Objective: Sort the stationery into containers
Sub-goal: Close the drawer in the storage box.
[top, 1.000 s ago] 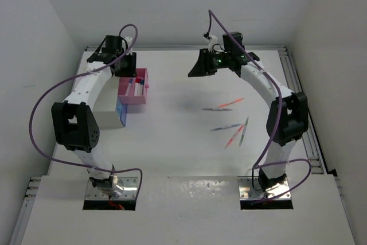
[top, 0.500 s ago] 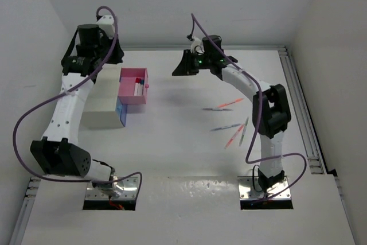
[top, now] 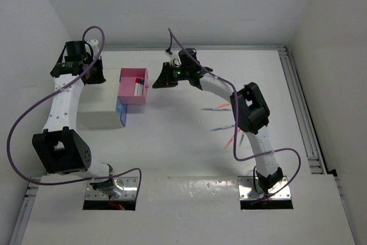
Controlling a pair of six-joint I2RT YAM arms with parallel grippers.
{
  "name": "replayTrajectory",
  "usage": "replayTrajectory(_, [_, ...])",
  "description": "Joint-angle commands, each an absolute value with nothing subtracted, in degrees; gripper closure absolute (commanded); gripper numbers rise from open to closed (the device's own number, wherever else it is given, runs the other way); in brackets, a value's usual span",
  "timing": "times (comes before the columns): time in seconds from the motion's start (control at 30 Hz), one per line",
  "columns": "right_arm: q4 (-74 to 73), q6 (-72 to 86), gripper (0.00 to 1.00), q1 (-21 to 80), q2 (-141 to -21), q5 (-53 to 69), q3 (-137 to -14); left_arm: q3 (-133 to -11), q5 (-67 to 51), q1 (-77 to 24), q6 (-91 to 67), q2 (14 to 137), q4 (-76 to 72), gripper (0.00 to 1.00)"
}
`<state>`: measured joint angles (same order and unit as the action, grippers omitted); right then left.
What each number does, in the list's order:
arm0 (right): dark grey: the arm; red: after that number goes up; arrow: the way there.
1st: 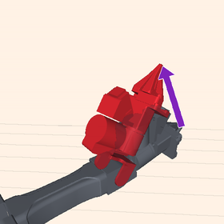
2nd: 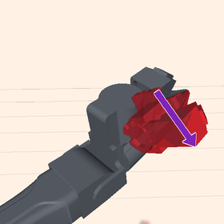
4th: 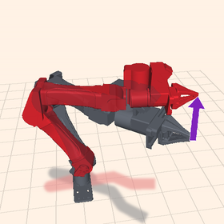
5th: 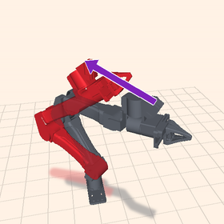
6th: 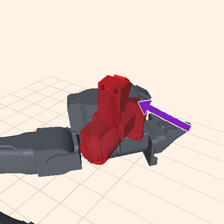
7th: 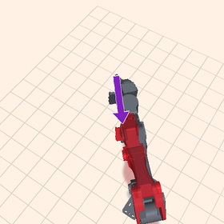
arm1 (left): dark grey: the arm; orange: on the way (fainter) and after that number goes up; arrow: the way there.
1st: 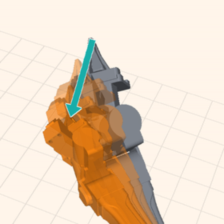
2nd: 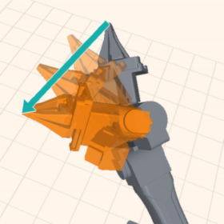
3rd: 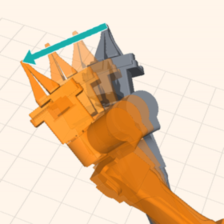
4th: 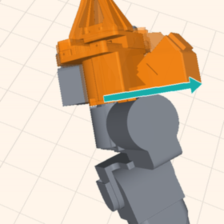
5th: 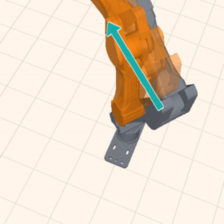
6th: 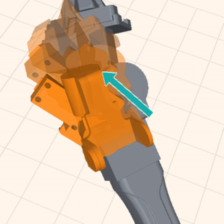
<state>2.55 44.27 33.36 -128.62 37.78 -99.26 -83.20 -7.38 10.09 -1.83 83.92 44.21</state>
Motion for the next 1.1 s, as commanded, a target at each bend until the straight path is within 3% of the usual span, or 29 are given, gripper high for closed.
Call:
replayTrajectory(0.0, [7.2, 46.2, 0.89, 34.5, -129.6, 37.7, -102.9, -81.9, -8.3, 11.9, -0.3, 83.2, 44.3, 0.97])
replayTrajectory(0.53, [11.6, 49.8, 0.83, 37.3, -137.0, 36.2, -107.9, -72.7, -15.9, 16.1, 1.7, 84.3, 40.6, 0.92])
replayTrajectory(1.07, [23.5, 55.3, 0.75, 40.5, -144.4, 31.6, -112.1, -72.2, -20.2, 16.2, 1.7, 87.7, 39.1, 0.9])
